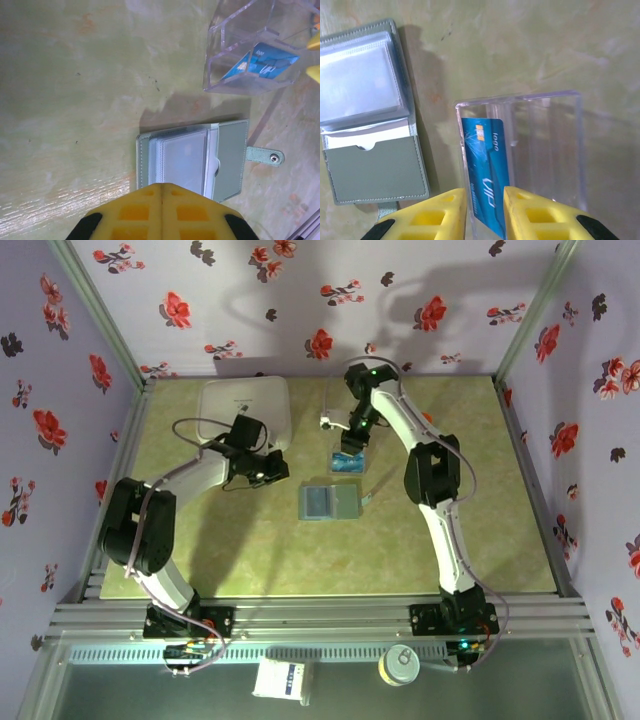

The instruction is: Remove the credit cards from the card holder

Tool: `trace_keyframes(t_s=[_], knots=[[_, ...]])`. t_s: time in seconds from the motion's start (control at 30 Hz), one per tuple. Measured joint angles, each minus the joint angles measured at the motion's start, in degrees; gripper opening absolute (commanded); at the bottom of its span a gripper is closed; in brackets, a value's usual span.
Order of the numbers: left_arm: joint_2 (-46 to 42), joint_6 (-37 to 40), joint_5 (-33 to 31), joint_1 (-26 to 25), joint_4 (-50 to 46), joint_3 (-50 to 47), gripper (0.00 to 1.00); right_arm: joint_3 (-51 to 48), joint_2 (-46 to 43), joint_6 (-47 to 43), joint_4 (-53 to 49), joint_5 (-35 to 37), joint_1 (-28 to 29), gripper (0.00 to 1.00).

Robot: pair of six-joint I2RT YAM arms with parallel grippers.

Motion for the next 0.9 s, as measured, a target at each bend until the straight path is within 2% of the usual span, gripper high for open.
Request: trace_keyframes(t_s=[0.27, 0.47, 0.63, 0.9], knots=[[2.49, -0.46, -0.02, 0.20, -1.31, 3.28, 0.00, -6.60, -6.01, 8.09, 5.75, -1.11, -0.02, 0.25], [2.49, -0.46, -0.02, 0.13, -0.63, 3.37, 0.02, -22.45, -13.03, 18.95, 17.55, -1.53, 0.68, 0.26], [2.49, -0.44, -0.04, -1.25, -0.85, 3.93, 0.04, -36.68, -22.80, 31.30, 29.94, -1.01, 2.10, 0.29], [0.17, -0.52, -0.61, -5.05, -1.11, 4.74, 0.05, -51.95, -35.47, 53.20, 45.40, 2.84, 4.13, 0.28]])
